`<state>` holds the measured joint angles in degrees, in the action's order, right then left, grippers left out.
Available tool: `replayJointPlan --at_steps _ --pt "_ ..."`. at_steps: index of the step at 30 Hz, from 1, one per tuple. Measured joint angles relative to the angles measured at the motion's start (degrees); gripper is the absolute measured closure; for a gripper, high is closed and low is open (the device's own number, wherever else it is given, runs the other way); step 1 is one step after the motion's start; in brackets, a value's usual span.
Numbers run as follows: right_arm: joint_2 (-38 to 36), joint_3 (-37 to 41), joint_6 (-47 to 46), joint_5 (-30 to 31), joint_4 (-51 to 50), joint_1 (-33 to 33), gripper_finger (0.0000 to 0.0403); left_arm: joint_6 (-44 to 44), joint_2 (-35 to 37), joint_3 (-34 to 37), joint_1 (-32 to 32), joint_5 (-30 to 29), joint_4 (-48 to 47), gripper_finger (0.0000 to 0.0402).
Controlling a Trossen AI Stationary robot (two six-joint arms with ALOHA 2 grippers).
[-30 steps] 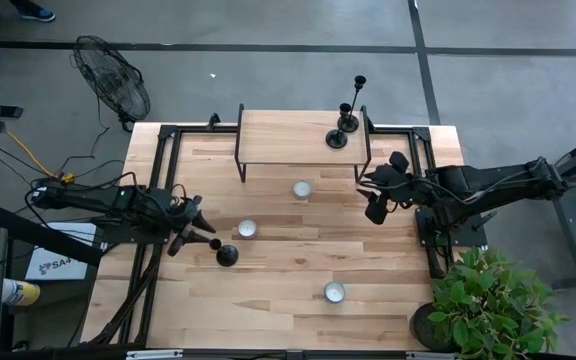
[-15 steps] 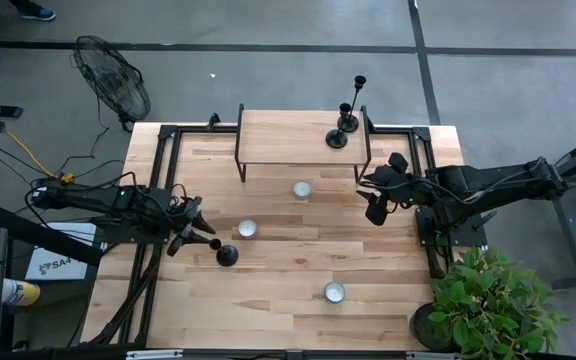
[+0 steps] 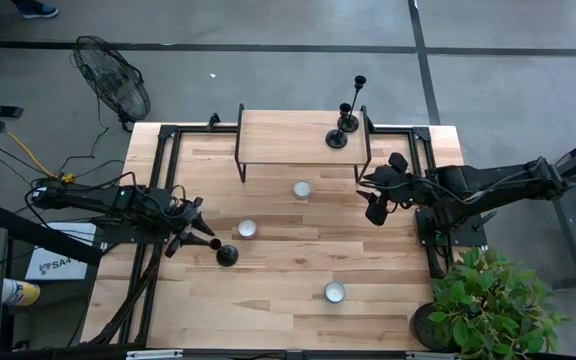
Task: Pick & Place candle stick holders
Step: Put the black candle holder on the shelf
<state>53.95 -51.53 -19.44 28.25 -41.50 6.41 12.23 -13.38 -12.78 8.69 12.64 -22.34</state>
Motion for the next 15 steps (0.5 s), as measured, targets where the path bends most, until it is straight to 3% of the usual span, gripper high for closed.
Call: replayJointPlan --at_steps 15 --pt "0.0 0.0 0.3 0.3 0.0 0.0 0.0194 -2.9 0.0 0.0 0.0 -1.8 5.5 0.0257"
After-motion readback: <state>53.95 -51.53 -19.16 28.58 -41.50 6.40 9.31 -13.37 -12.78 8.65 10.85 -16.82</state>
